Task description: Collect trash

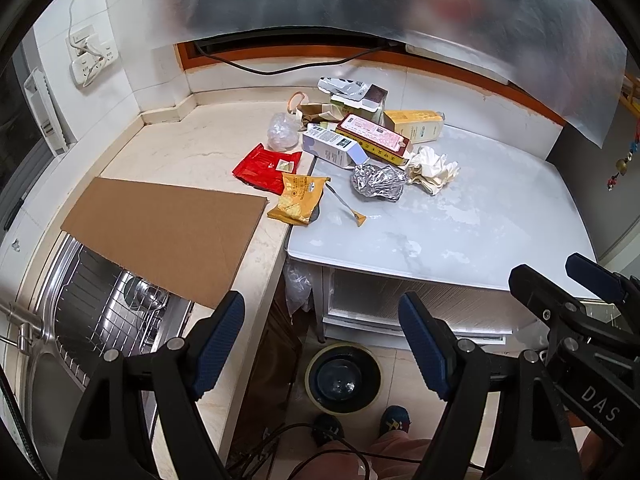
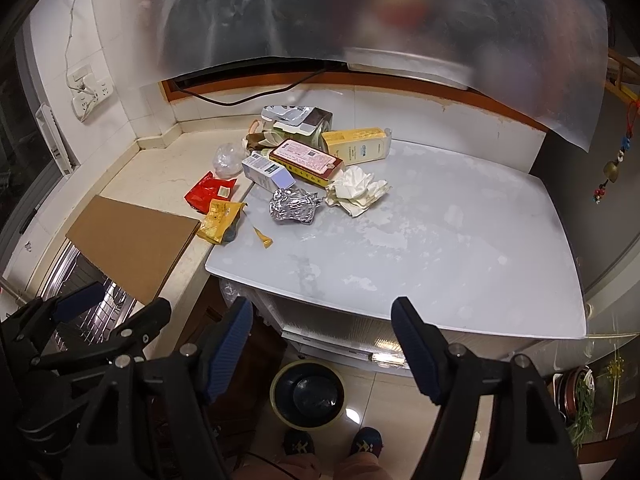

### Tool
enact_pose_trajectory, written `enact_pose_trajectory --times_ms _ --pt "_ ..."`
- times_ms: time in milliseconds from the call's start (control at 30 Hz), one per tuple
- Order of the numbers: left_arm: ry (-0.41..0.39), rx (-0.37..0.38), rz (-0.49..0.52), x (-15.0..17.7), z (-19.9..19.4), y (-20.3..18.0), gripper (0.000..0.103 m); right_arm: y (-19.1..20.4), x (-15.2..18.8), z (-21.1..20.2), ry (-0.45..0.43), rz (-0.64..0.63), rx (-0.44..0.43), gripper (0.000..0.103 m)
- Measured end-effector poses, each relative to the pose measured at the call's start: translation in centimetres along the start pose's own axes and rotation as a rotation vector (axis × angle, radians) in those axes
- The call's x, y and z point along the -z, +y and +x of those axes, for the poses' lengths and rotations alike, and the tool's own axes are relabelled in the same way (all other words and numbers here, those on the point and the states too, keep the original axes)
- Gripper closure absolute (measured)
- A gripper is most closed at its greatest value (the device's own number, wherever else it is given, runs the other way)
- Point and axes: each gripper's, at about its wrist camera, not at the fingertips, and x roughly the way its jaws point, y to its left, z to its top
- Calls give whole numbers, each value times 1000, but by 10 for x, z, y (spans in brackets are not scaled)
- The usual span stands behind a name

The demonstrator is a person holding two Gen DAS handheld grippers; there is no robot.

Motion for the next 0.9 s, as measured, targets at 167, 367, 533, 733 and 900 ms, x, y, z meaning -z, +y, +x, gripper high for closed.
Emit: enact_pose_trajectory --times_ms 167,367,533,733,900 --pt "2 12 19 -3 5 4 26 2 -2 3 12 21 9 30" --pt "1 38 42 -6 10 7 26 8 -5 3 14 35 32 34" --pt "2 55 64 -7 15 11 26 12 -5 4 17 40 59 37" --pt "-1 79 89 -8 21 16 26 16 -6 9 37 61 85 37" --pt "0 110 83 -9 25 23 26 24 -7 9 47 53 95 37"
